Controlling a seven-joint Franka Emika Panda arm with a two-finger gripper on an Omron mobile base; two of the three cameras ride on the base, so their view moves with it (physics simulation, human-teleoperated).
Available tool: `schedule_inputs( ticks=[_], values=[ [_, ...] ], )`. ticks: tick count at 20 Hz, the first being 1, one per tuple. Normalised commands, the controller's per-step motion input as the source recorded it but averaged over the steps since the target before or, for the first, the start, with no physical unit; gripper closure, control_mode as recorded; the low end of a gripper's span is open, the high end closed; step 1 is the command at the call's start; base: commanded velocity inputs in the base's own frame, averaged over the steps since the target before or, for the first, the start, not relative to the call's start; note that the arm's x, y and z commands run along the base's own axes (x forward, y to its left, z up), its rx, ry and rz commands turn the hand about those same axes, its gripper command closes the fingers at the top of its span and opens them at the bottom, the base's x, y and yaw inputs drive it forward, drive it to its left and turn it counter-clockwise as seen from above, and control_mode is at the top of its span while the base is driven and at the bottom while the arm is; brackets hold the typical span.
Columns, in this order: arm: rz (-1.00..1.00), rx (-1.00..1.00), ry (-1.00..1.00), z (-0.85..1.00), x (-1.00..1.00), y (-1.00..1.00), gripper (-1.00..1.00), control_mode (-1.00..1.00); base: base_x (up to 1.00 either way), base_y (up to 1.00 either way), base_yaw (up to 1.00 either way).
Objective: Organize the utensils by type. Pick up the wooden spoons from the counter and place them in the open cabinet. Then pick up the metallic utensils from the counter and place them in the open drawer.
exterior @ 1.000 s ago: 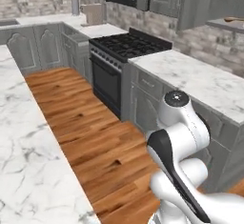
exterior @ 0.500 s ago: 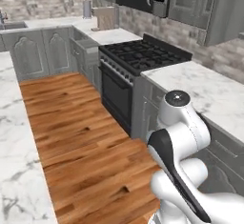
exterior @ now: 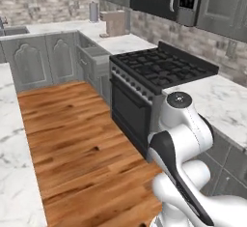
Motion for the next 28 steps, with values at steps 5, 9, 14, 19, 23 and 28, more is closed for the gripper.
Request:
schedule_inputs(
  ticks=[5,9,14,19,23,28],
  values=[
    [0.0,0.0,0.0,0.0,0.0,0.0,1.0,1.0,1.0,0.0,0.0],
    [0.0,0.0,0.0,0.0,0.0,0.0,1.0,1.0,1.0,-0.04,0.03],
    [0.0,0.0,0.0,0.0,0.0,0.0,1.0,1.0,1.0,-0.1,0.03],
    [0.0,0.0,0.0,0.0,0.0,0.0,1.0,1.0,1.0,-0.18,0.02],
    [0.0,0.0,0.0,0.0,0.0,0.0,1.0,1.0,1.0,-0.15,0.01],
    [0.0,0.0,0.0,0.0,0.0,0.0,1.0,1.0,1.0,-0.1,0.02]
  ],
)
